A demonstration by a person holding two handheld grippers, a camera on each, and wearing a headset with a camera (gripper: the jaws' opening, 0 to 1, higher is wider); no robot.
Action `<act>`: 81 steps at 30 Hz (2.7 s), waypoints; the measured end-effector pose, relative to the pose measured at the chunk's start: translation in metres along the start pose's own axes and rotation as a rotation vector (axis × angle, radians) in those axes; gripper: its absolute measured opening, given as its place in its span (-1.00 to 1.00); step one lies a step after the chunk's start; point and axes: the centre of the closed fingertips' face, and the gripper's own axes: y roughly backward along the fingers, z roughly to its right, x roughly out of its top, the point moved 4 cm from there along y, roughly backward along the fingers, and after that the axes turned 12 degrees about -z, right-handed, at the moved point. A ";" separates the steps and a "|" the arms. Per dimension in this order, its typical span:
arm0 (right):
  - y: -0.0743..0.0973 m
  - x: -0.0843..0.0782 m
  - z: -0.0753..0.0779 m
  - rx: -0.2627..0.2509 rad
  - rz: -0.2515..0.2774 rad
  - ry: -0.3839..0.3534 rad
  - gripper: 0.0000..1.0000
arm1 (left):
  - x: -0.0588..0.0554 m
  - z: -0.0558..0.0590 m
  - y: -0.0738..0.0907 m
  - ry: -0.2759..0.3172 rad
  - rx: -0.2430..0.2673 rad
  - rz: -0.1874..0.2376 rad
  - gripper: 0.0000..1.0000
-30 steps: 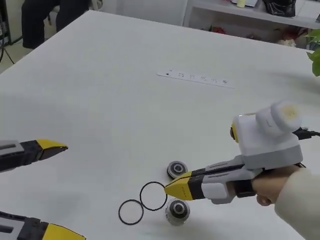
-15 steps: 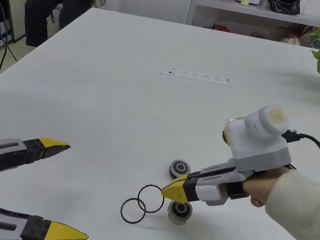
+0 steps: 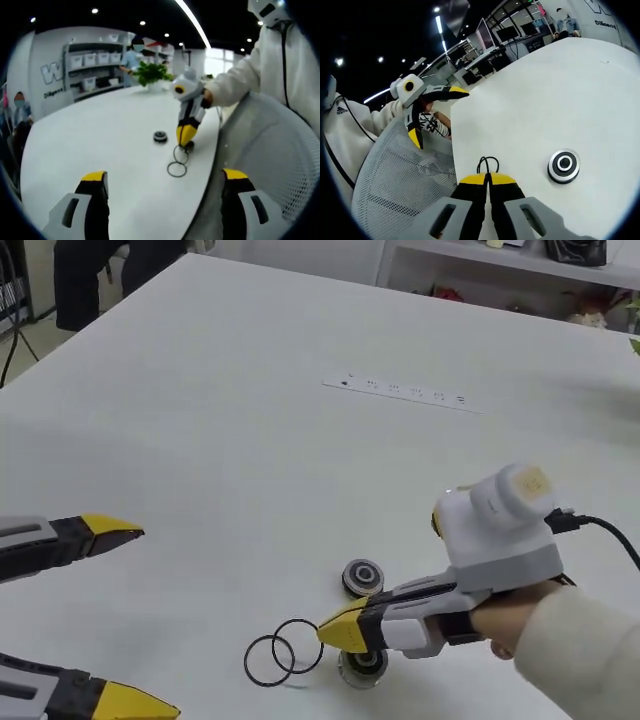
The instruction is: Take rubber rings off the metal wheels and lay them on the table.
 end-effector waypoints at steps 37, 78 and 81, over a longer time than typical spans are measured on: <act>-0.014 -0.002 0.013 -0.033 -0.023 0.006 -1.00 | 0.000 -0.002 0.001 0.022 0.001 0.013 0.88; 0.046 0.014 0.007 -0.133 0.104 0.069 -0.74 | 0.011 -0.001 0.007 -0.013 0.013 0.010 0.87; 0.052 0.016 0.006 -0.145 0.121 0.073 -0.71 | 0.013 -0.001 0.007 -0.017 0.012 0.009 0.87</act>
